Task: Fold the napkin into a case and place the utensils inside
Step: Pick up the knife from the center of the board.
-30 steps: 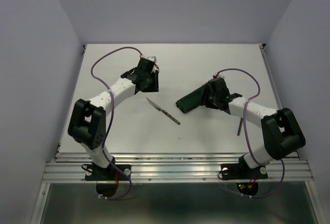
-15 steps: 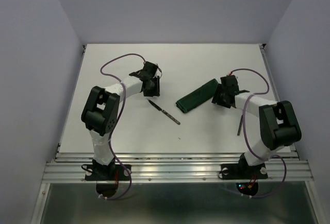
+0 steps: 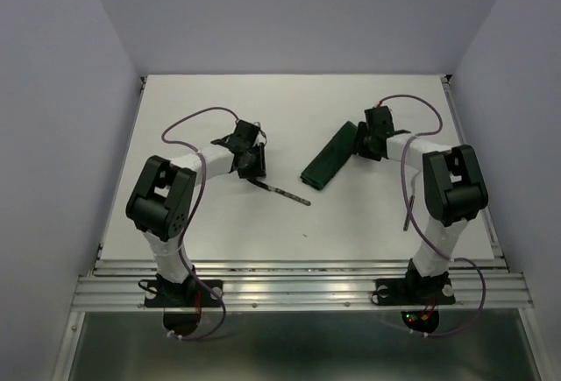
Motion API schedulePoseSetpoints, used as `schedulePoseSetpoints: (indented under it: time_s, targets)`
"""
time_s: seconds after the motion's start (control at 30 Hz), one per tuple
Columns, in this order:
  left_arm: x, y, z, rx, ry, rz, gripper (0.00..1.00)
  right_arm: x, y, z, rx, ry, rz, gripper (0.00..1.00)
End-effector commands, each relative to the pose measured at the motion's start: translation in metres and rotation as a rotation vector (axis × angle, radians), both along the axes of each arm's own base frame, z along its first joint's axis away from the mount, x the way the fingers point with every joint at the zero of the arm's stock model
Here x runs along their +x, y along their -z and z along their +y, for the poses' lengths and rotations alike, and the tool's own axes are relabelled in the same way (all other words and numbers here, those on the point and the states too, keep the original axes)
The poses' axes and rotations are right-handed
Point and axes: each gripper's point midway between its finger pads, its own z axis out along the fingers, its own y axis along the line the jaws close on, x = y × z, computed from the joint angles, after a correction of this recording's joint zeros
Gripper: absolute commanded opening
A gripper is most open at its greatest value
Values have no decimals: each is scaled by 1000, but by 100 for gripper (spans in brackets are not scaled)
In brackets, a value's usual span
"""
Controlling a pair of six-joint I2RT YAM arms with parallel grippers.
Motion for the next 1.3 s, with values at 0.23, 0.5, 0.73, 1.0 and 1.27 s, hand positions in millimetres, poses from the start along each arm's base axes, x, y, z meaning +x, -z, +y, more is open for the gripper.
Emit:
schedulePoseSetpoints:
  time_s: [0.23,0.5,0.73,1.0,1.27]
  targets:
    - [-74,-5,13,9,54,102,45,37,-25,6,-12,-19,-51,55]
    - [-73,-58,-4,157,211,-38,45,-3,-59,1,30,-6,-121,57]
    - [-47,-62,-38,182,446,-69,51,-36,-77,0,76,-10,-161,58]
    - [-55,-49,-65,198,677,-26,53,-48,-83,-3,81,-9,-168,58]
    - [-67,-16,-67,210,739,45,53,-49,-77,-2,84,-13,-153,58]
